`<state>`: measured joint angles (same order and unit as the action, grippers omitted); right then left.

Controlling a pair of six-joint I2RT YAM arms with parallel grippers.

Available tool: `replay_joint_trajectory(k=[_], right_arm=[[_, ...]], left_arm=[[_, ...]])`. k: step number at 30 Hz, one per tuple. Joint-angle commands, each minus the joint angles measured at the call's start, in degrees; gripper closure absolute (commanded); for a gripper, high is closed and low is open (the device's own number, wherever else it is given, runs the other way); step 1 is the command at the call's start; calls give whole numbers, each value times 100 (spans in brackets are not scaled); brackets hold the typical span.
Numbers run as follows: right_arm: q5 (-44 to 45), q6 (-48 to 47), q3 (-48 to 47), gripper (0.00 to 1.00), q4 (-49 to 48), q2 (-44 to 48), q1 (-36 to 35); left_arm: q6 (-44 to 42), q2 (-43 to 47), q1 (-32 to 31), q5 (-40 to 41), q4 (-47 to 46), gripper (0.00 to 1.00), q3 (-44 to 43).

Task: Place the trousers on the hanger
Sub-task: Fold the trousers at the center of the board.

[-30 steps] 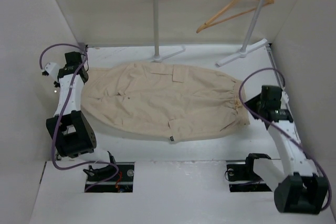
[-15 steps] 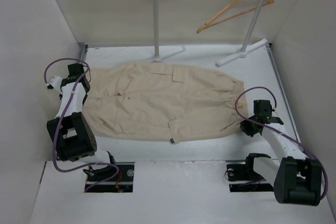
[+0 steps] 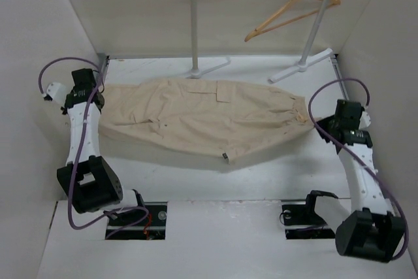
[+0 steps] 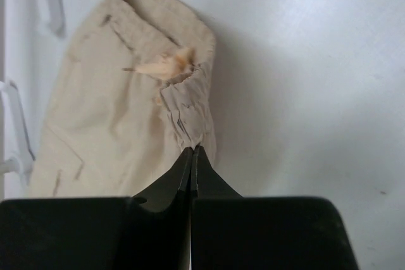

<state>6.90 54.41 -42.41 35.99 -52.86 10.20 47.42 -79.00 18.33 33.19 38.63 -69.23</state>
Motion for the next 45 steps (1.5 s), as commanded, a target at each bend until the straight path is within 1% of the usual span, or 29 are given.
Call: replay_joint_trajectory(k=[1, 6, 10, 16, 17, 22, 23, 24, 25, 26, 27, 28, 29, 31, 34, 36, 37, 38, 39, 40, 41, 42, 44, 45], right_arm=[[181, -36, -784, 100, -425, -732, 40], [163, -54, -1892, 100, -733, -2042, 22], [23, -115, -2963, 99, -786, -3184, 22], [-223, -168, -4694, 99, -558, -4871, 22], [-215, -159, -5002, 99, -488, -5161, 22], [-311, -98, -6408, 99, -259, -6498, -4], [-338, -63, -6655, 99, -233, -6735, -39], [-373, -54, -6875, 95, -215, -6929, -57], [-391, -36, -7051, 87, -198, -7070, -101], [-434, -36, -7148, 73, -197, -7132, -127], [-452, -80, -7167, 59, -241, -7098, -153], [-400, -123, -7132, 48, -250, -6993, -206], [-373, -228, -7045, 43, -285, -6844, -233], [-356, -352, -6791, 38, -355, -6502, -250], [-391, -431, -6027, 37, -566, -5773, -303], [-364, -466, -5272, 45, -855, -5255, -356], [-373, -432, -4825, 52, -1031, -5008, -365], [-399, -379, -4394, 67, -1189, -4771, -356], [-426, -309, -3972, 78, -1347, -4586, -338], [-435, -291, -3585, 82, -1488, -4427, -321], [-443, -291, -3259, 83, -1611, -4321, -312], [-496, -317, -2995, 79, -1691, -4242, -260], [-575, -413, -2616, 64, -1805, -4145, -93], [-610, -501, -2423, 49, -1901, -4110, -23]], left_arm=[[-285, -246, -140, 372, -5, 100, -818], [-540, -1168, -228, 425, 83, 100, -1829], [-1041, -2073, -342, 434, 109, 100, -2760], [-1507, -3383, -667, 521, 92, 100, -4228], [-1612, -3707, -720, 565, 66, 100, -4569], [-1841, -4842, -756, 619, -75, 100, -5959], [-1876, -5035, -756, 566, -153, 98, -6144], [-1920, -5194, -756, 435, -302, 93, -6233], [-1999, -5274, -756, 199, -478, 84, -6225], [-2043, -5309, -756, -30, -593, 72, -6164], [-2087, -5266, -756, -145, -620, 64, -6077], [-2122, -5127, -756, -172, -637, 59, -5911], [-2140, -4960, -756, -155, -646, 57, -5709], [-2114, -4294, -756, -76, -734, 54, -4946], [-1843, -3073, -834, 56, -866, 52, -3453], [-1483, -2351, -905, -84, -1024, 50, -2398], [-1272, -2087, -931, -224, -1059, 50, -1915], [-1027, -1875, -932, -451, -1103, 49, -1449], [-824, -1734, -932, -741, -1130, 49, -1079], [-631, -1654, -888, -1013, -1191, 49, -762], [-437, -1584, -818, -1242, -1313, 49, -445], [-296, -1531, -669, -1445, -1471, 49, -164], [-93, -1417, -441, -1753, -1901, 47, 285], [-40, -1381, -326, -1876, -2190, 45, 470]])
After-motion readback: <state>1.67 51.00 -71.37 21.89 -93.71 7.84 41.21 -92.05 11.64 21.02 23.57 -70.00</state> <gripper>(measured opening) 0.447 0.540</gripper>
